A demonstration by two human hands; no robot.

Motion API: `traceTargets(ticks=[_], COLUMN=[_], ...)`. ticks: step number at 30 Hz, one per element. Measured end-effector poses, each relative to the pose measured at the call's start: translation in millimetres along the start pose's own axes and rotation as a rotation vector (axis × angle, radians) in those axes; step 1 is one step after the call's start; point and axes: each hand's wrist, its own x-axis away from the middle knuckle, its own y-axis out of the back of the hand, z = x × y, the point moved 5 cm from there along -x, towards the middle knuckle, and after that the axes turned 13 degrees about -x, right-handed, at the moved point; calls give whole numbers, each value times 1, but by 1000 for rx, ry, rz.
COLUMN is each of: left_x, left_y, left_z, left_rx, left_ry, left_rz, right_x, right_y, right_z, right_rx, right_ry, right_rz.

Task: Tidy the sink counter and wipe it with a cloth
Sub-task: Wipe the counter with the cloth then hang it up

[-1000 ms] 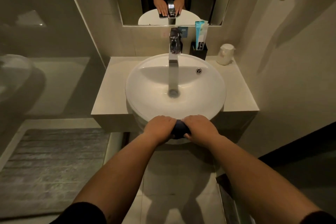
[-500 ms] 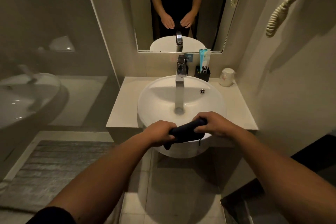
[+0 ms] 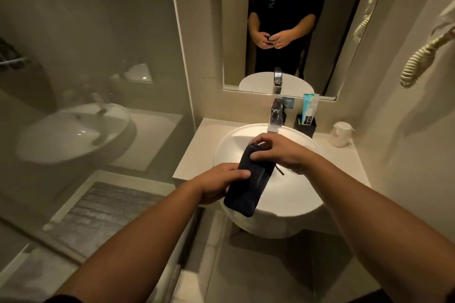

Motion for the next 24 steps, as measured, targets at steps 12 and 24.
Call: traceTargets(ticks=[12,24], left_x=[-69,-267], left_y=[179,376], left_z=[75,87], left_rx=[-598,-1003], left_ry=[142,240], left_rz=[-465,-749], right_x=[-178,-287], right_y=[-18,69], right_z=[-55,-175], right_rx=[295,1128], right_ry=[40,-157], right_rz=[-186,-481])
